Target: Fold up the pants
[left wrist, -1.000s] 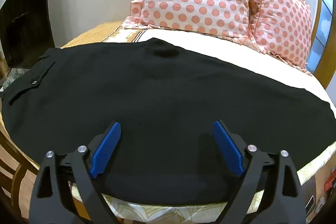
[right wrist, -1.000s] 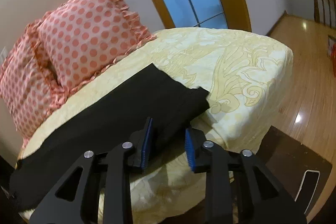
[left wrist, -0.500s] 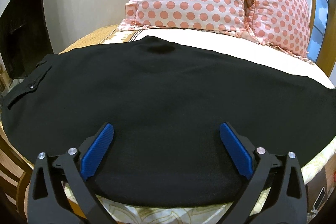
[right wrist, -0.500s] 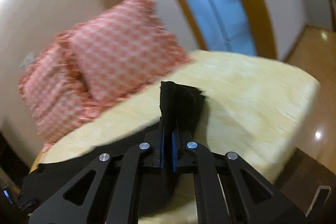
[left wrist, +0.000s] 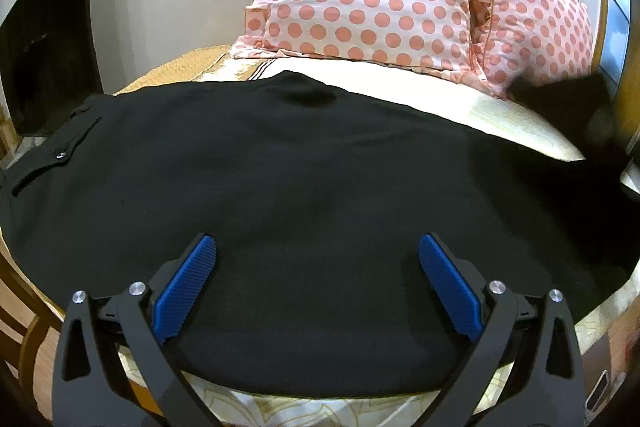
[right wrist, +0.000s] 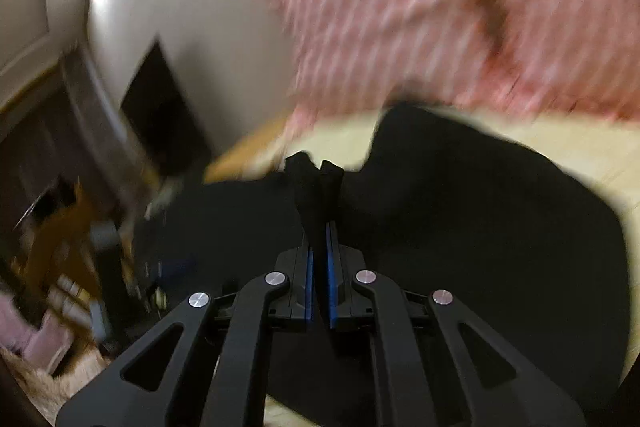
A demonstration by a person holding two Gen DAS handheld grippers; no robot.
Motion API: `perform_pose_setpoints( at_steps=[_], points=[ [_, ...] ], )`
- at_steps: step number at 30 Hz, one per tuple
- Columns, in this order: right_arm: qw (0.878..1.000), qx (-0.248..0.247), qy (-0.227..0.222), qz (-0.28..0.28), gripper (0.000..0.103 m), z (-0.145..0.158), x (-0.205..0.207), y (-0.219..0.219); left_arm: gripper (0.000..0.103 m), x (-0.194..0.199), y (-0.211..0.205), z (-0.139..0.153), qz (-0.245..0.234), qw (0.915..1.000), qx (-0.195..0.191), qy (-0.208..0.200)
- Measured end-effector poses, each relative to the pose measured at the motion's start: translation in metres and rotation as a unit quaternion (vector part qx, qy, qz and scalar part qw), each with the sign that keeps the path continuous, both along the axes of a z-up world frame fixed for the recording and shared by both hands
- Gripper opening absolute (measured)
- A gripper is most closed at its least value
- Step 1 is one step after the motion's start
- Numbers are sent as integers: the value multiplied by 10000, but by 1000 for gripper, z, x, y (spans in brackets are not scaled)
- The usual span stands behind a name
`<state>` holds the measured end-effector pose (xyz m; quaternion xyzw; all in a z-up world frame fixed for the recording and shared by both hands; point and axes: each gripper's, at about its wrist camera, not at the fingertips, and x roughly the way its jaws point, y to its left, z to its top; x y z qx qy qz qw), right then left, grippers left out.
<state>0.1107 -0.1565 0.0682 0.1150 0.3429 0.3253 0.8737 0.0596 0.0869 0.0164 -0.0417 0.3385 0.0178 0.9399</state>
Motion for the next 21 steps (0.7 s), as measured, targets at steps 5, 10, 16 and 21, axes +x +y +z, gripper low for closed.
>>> perform_pose_setpoints(
  at_steps=[5, 10, 16, 21],
  points=[
    [9982, -35, 603, 3, 6, -35, 11, 15, 101, -6, 11, 5, -47, 9998, -168, 7],
    [9995, -73, -132, 277, 6, -8, -11, 32, 101, -15, 29, 15, 252, 9993, -92, -247],
    [9989, 202, -314, 289, 6, -9, -16, 52, 101, -19, 48, 18, 566, 9977, -191, -324],
    [9982, -135, -495, 299, 6, -8, -11, 81, 101, -22, 57, 16, 727, 9966, -264, -301]
  ],
)
